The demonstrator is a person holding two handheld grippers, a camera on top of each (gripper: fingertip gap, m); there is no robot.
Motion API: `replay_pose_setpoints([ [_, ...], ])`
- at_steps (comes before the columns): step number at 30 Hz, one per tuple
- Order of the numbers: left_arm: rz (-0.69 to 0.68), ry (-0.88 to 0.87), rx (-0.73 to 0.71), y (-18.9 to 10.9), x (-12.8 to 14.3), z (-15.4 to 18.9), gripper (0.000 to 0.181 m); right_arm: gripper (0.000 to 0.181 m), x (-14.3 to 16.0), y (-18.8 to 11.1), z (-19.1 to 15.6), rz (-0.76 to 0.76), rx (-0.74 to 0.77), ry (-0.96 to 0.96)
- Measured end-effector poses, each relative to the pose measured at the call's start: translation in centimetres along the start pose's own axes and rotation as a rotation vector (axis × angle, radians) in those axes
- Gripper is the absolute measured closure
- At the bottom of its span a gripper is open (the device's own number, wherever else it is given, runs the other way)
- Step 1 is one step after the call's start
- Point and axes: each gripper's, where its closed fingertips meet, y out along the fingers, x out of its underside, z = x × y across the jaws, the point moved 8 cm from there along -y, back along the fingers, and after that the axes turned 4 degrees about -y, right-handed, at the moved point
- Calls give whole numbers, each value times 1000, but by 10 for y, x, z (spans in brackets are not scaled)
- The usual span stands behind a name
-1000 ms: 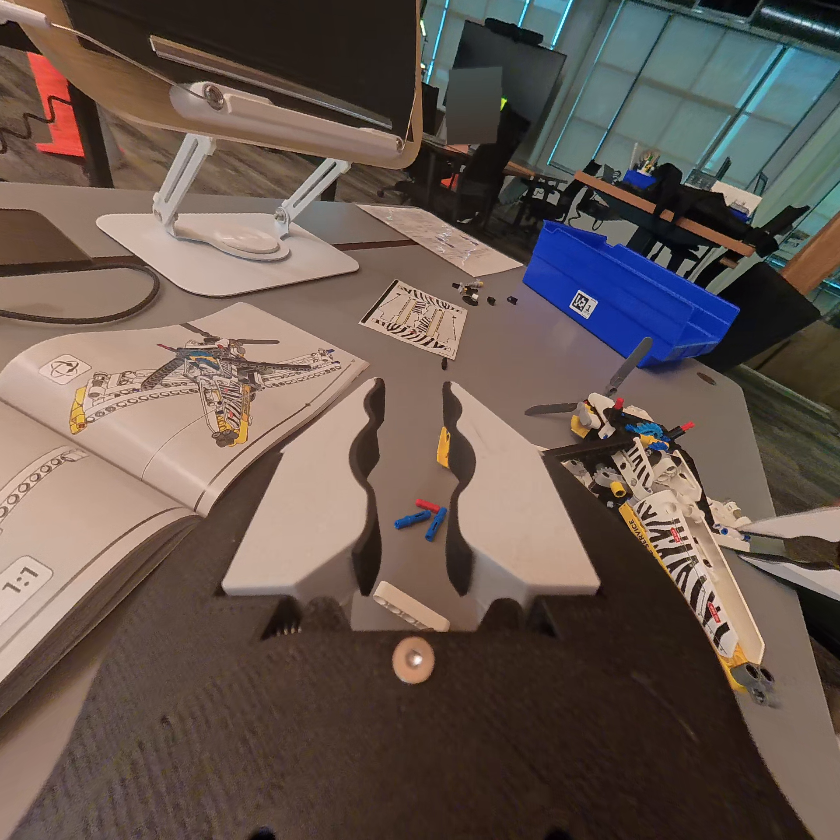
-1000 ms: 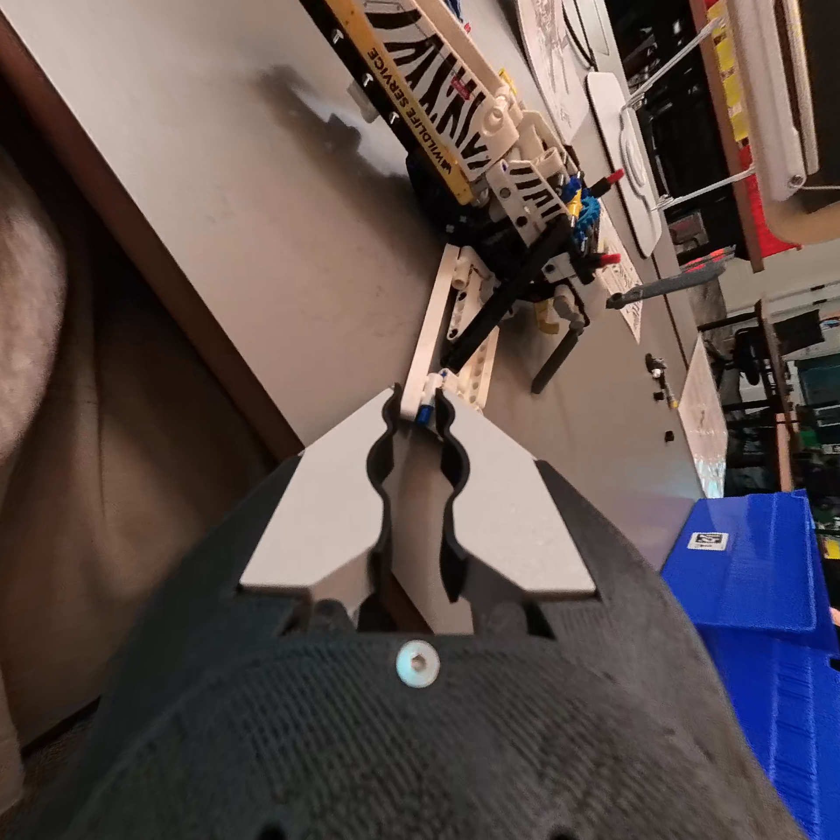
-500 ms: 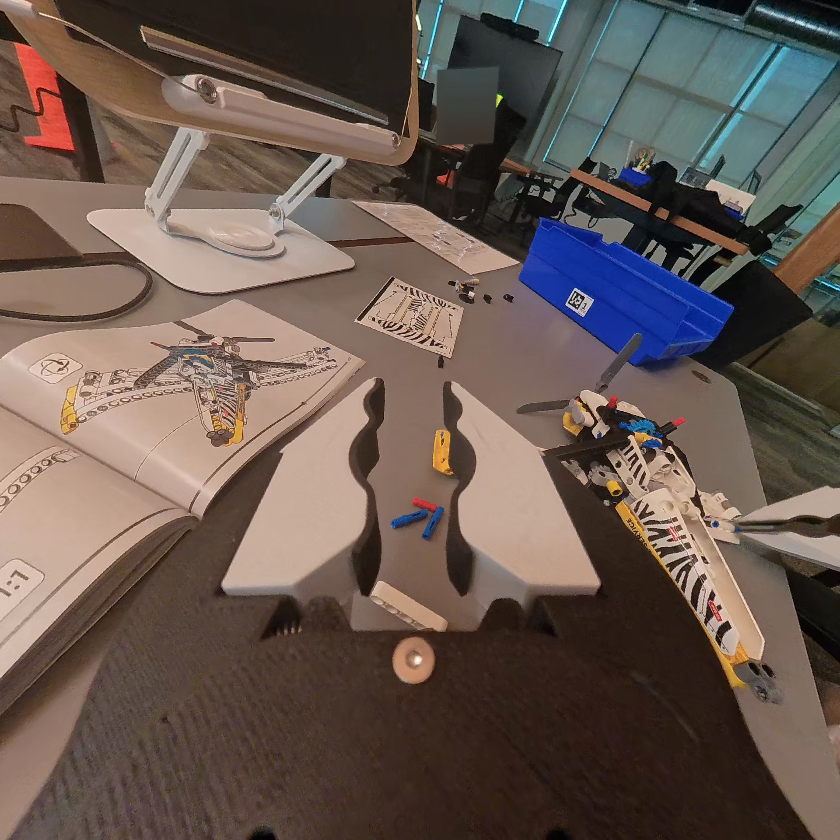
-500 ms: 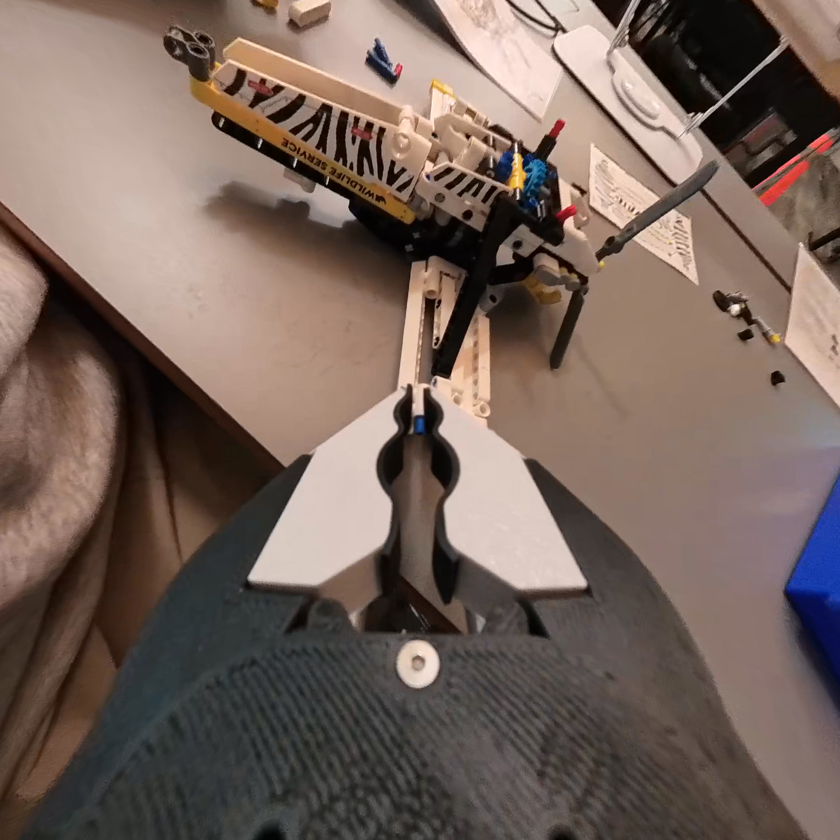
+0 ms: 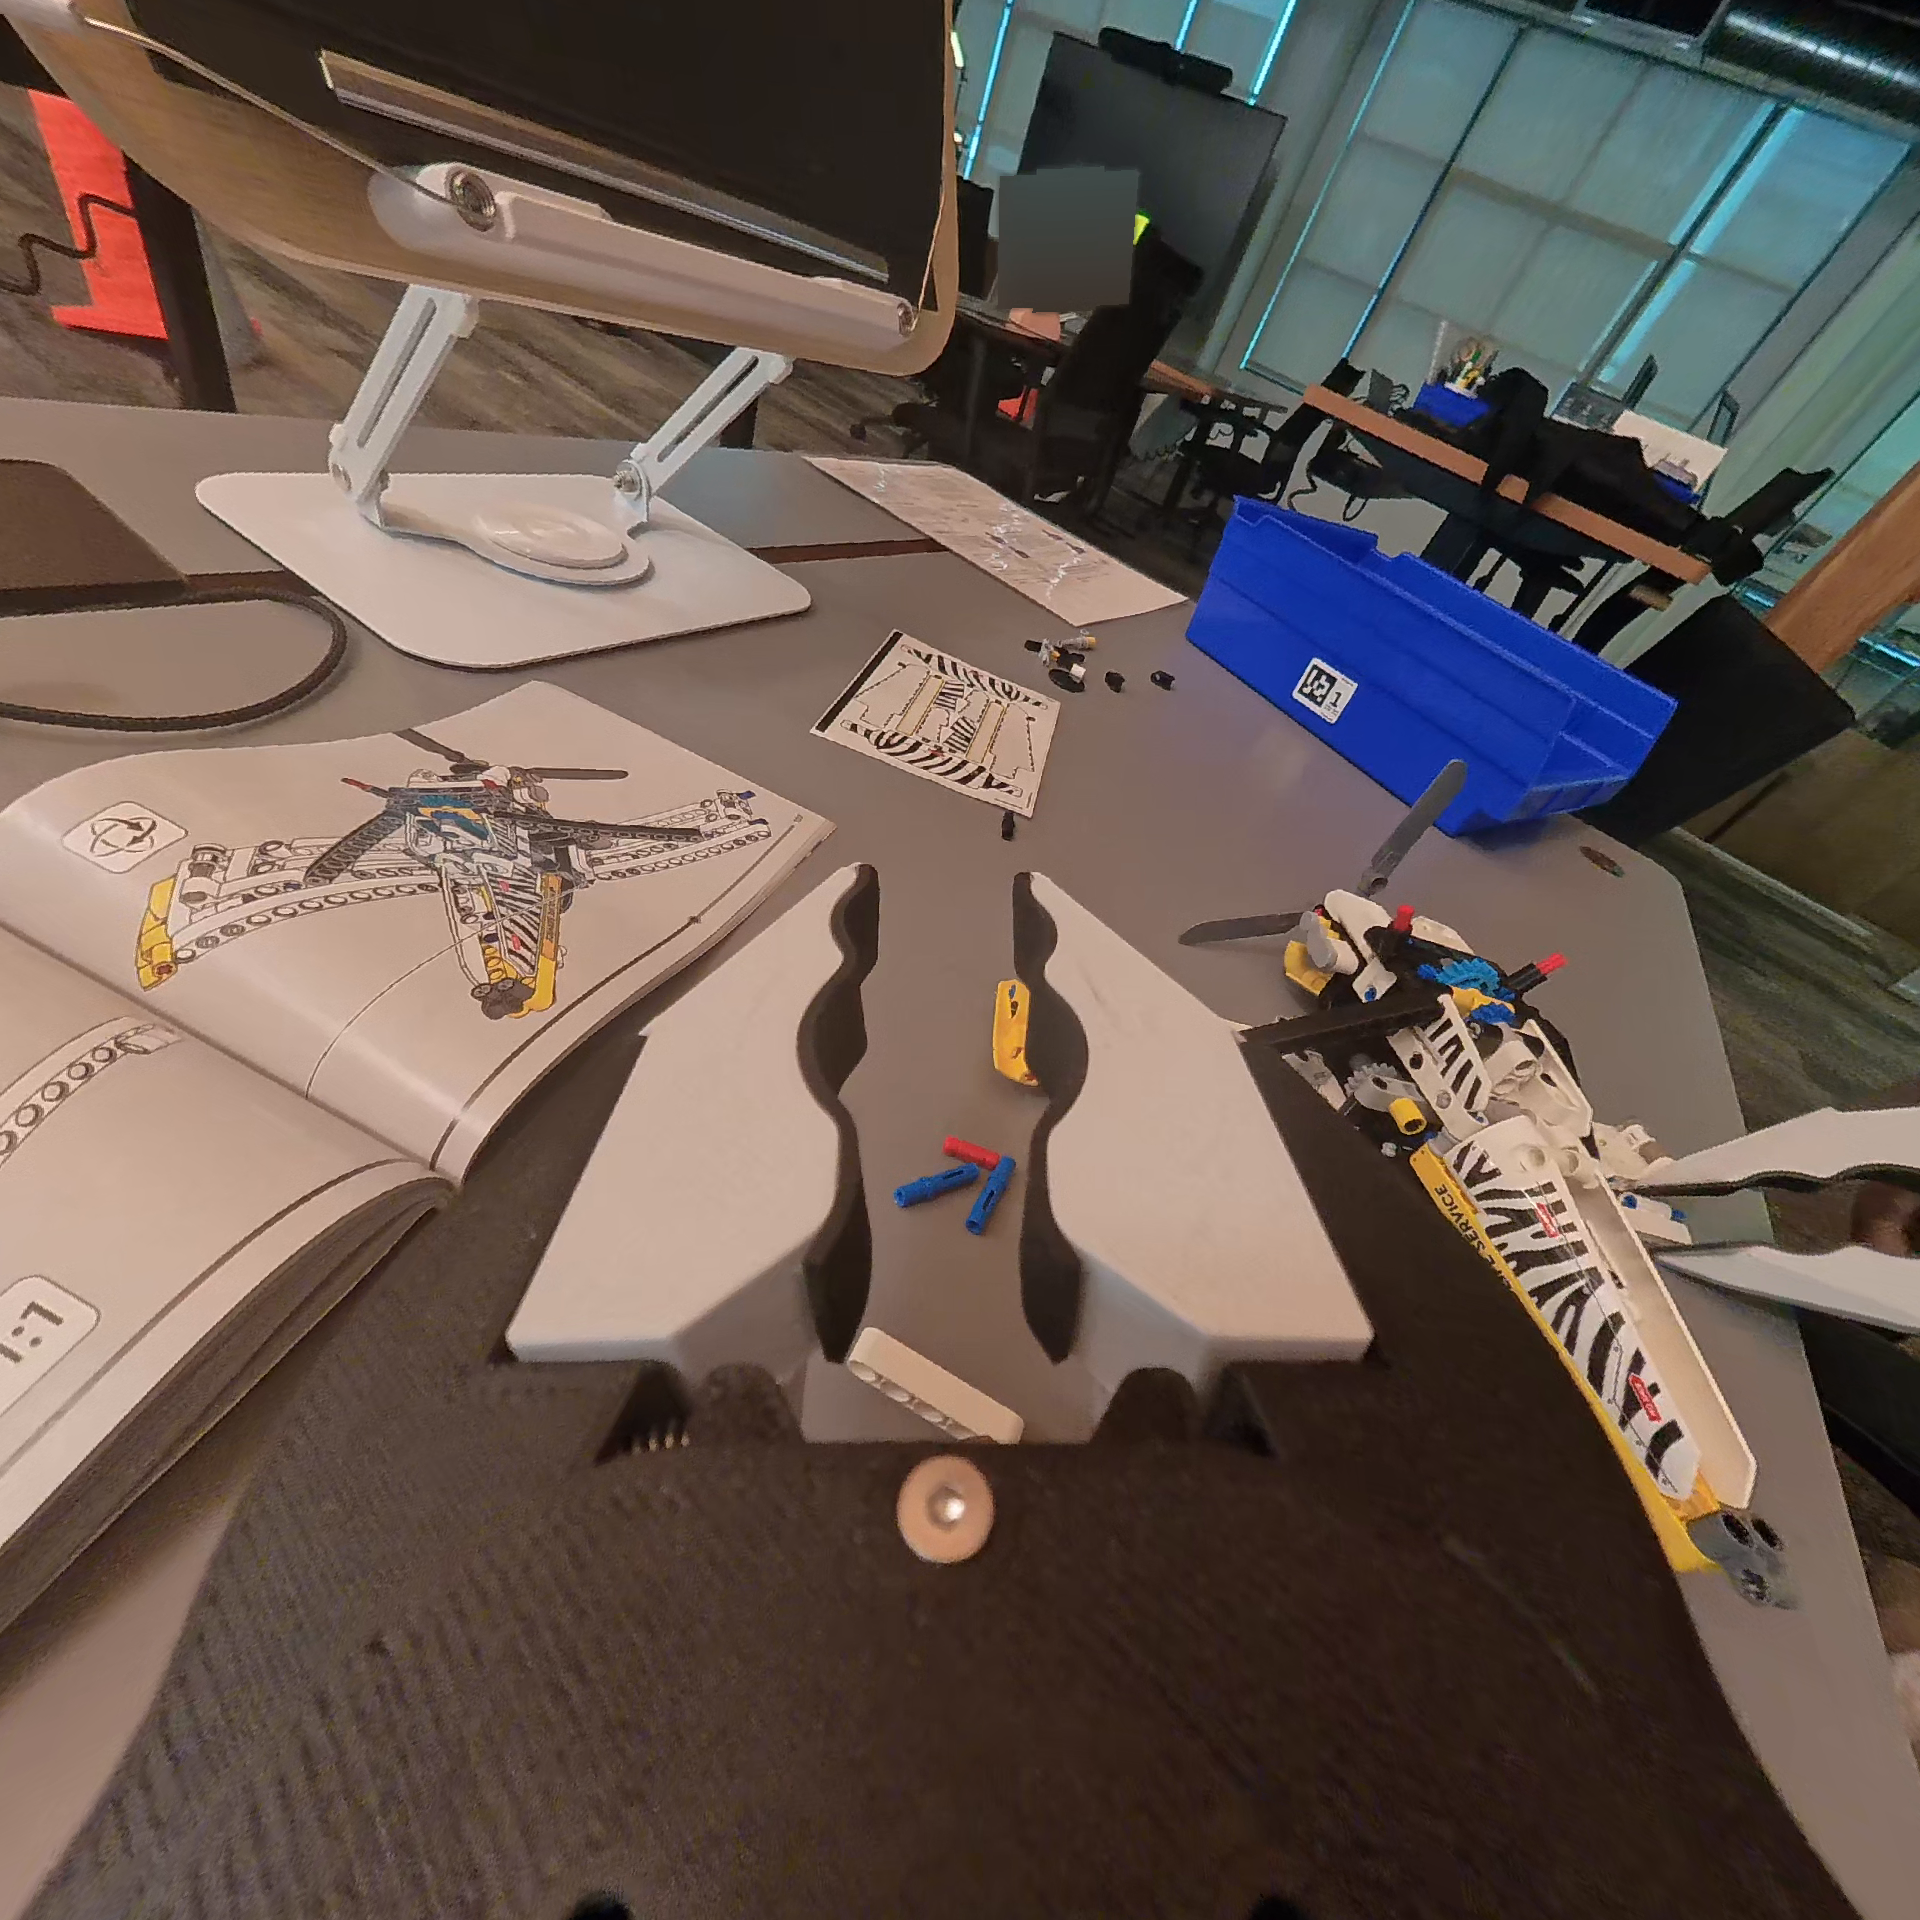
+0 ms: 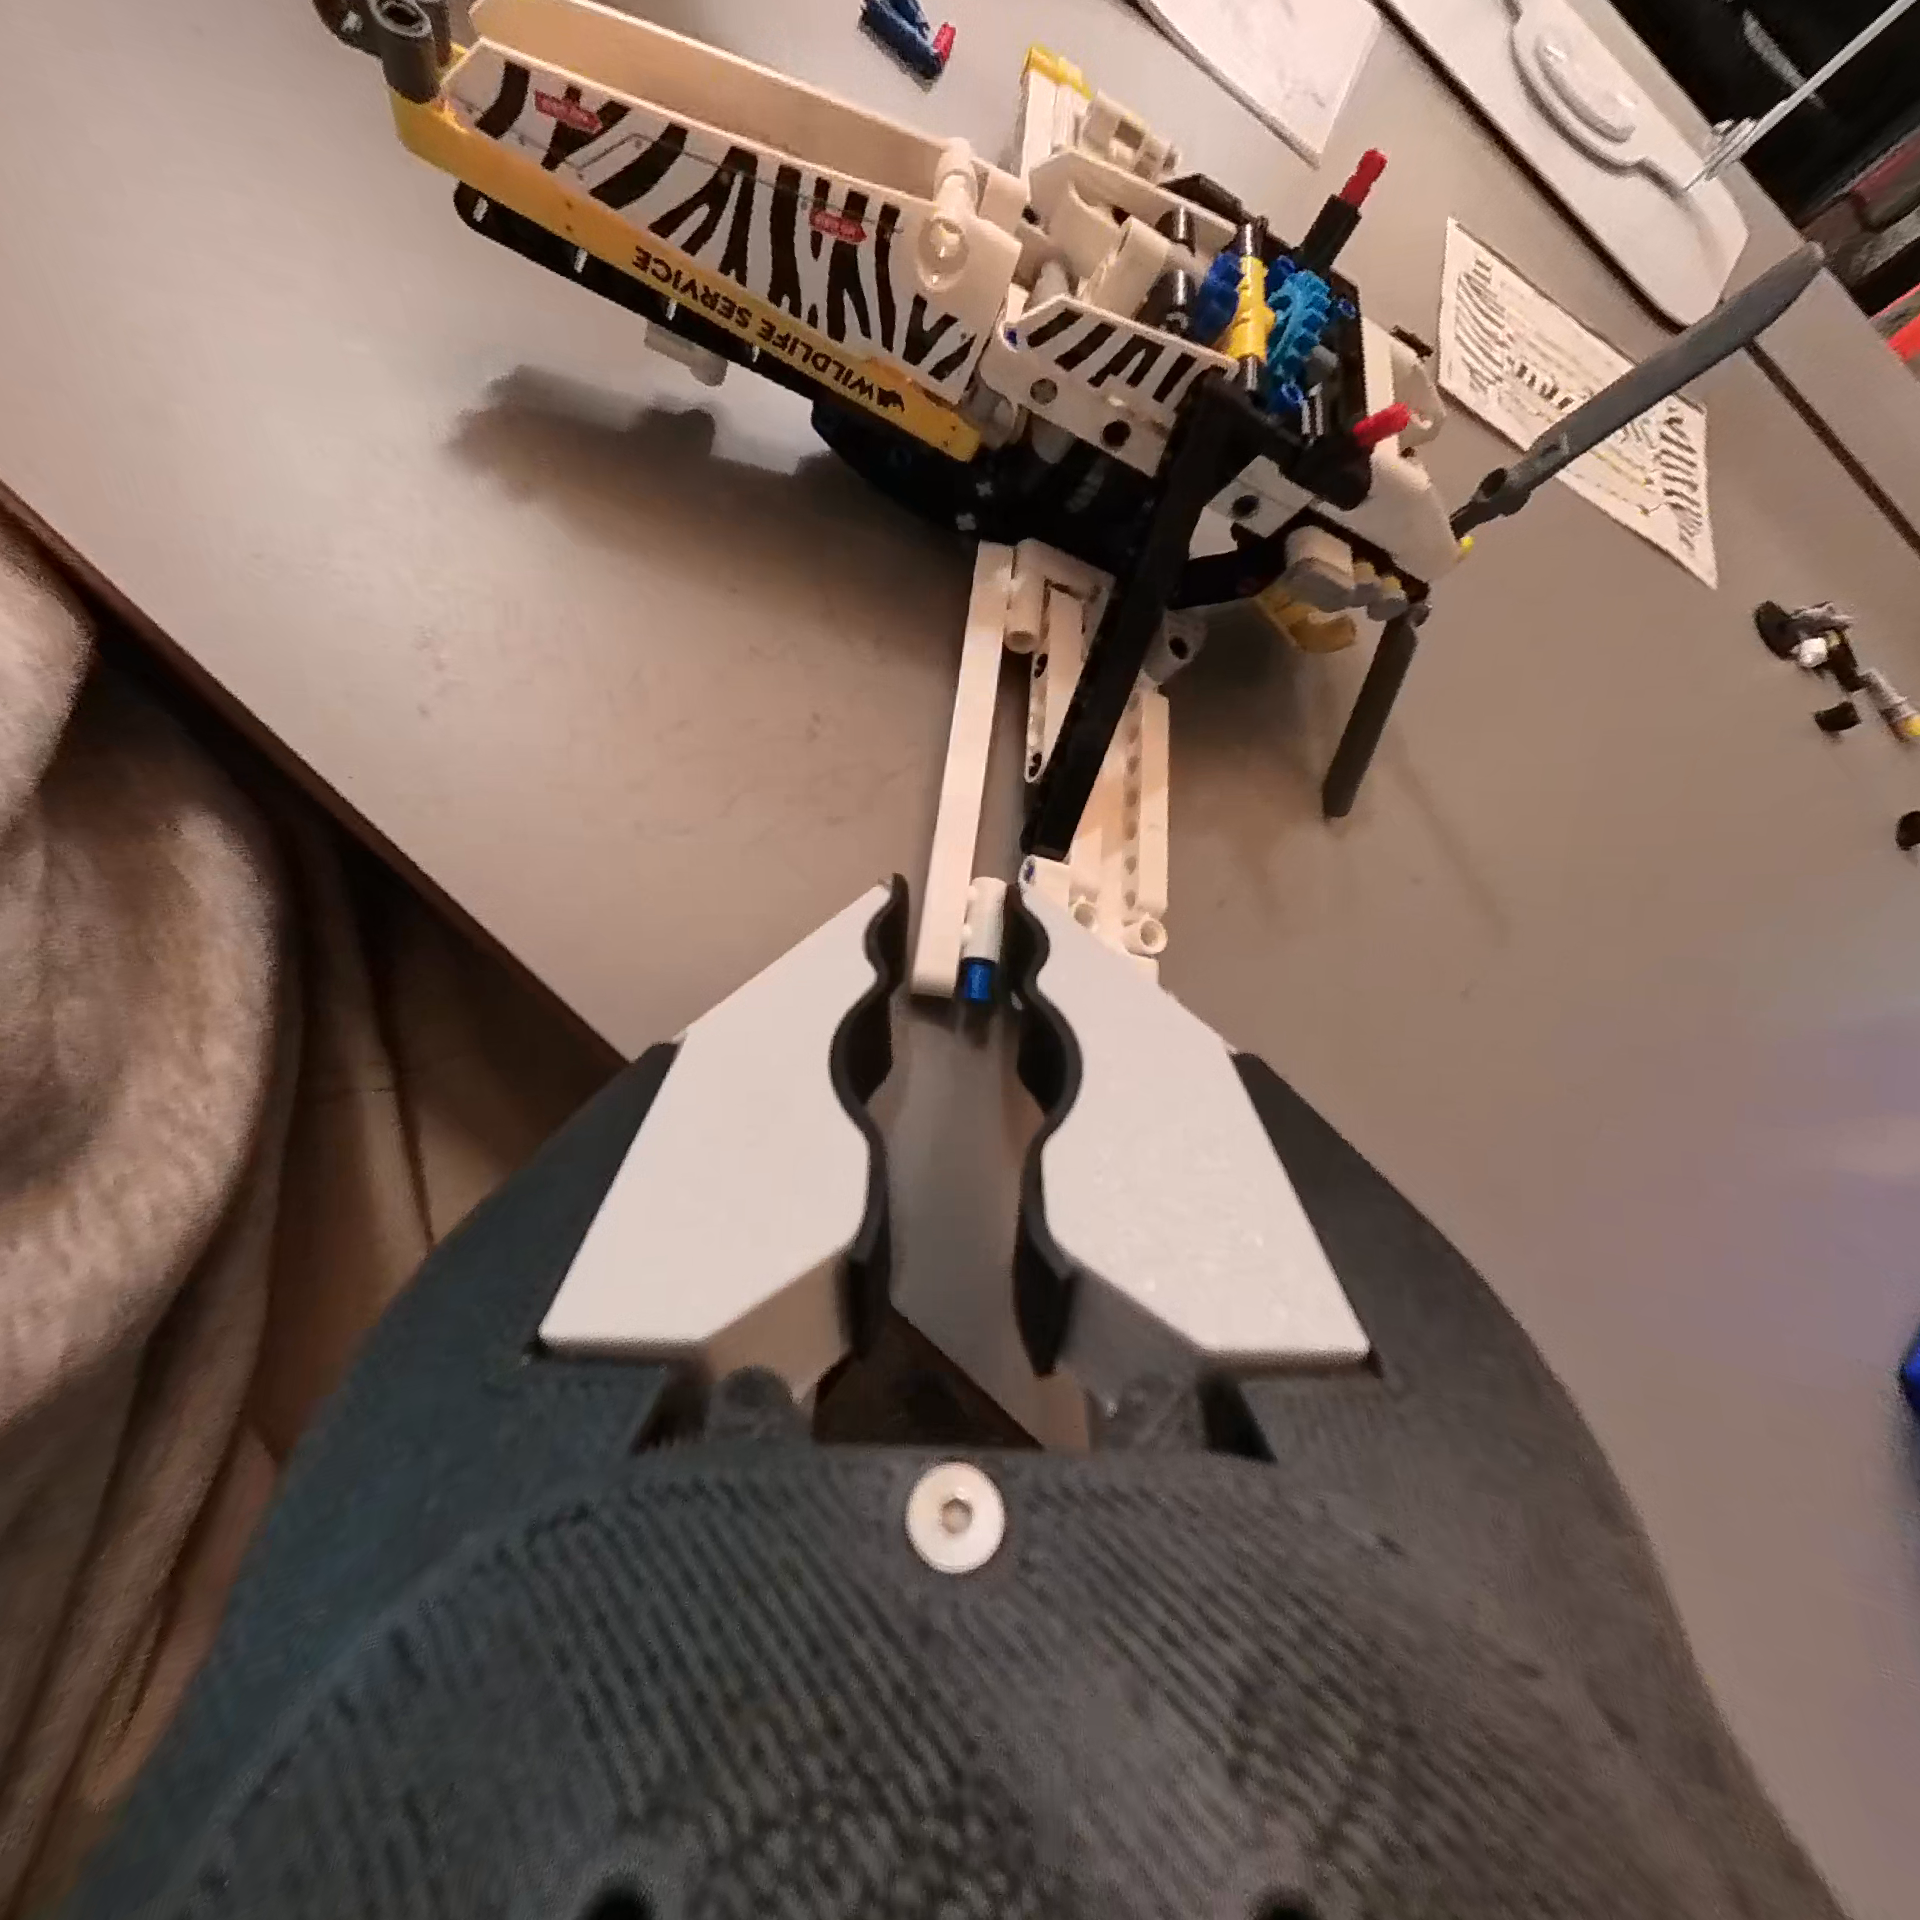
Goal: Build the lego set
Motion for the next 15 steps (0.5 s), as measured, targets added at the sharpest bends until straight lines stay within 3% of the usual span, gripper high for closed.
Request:
replay_pose_setpoints([
  [15, -1, 0, 4, 0, 0, 0, 157, 168, -1, -2, 7, 16, -39, 131],
])
